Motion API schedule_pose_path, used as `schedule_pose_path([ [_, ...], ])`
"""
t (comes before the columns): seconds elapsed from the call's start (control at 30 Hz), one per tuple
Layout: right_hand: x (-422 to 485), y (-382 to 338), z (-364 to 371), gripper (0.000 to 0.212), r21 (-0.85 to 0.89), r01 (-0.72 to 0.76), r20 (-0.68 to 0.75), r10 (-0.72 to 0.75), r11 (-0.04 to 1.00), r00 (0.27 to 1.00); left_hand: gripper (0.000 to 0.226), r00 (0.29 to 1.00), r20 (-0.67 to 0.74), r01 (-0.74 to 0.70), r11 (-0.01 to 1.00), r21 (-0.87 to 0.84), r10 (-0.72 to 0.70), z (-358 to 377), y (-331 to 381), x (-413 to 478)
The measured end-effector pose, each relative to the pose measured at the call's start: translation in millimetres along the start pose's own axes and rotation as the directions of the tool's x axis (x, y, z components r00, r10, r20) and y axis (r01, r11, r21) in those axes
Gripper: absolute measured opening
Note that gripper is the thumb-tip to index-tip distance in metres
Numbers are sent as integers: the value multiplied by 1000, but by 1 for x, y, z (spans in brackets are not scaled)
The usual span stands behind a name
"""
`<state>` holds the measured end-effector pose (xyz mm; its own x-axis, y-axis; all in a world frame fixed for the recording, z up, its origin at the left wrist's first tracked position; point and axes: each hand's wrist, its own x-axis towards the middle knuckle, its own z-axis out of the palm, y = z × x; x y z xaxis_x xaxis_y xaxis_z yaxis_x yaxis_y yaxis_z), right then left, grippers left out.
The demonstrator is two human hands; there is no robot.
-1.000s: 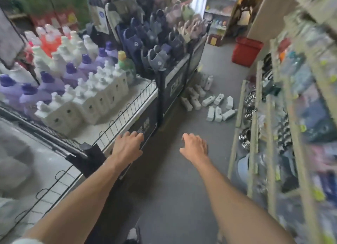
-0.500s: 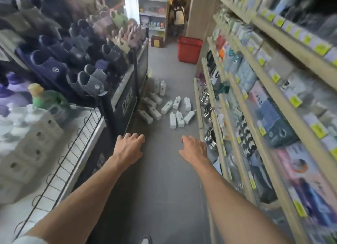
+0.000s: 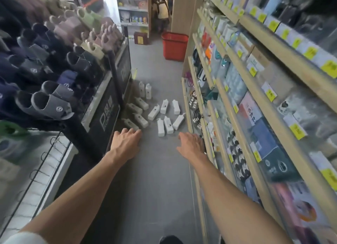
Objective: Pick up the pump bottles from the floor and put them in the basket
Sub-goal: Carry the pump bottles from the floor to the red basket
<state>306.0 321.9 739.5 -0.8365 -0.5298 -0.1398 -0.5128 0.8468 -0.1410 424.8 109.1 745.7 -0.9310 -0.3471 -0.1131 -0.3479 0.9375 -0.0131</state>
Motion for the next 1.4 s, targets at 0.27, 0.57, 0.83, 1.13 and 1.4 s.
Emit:
schedule_pose_path([
  [0.27, 89, 24, -25, 41, -31, 4, 7, -4, 1000, 1000, 45, 1000, -7, -8, 999, 36, 9, -18, 7, 95],
  [0.57, 196, 18, -35, 34, -30, -14, 28, 15, 999, 999, 47, 999, 11, -47, 999, 22, 46, -28, -15, 208],
  [0.83, 304, 10, -37, 37, -54, -34, 43, 37, 998, 998, 39, 997, 30, -74, 997, 9, 73, -39, -43, 321],
  [1.13, 420, 29, -41, 38, -31, -12, 37, 13, 999, 999, 47, 994, 79, -70, 998, 5, 70, -37, -39, 429],
  [1.4, 514, 74, -40, 47, -68, 47, 143, -37, 997, 989, 53, 992, 124, -3, 1000, -14, 5, -30, -20, 510],
])
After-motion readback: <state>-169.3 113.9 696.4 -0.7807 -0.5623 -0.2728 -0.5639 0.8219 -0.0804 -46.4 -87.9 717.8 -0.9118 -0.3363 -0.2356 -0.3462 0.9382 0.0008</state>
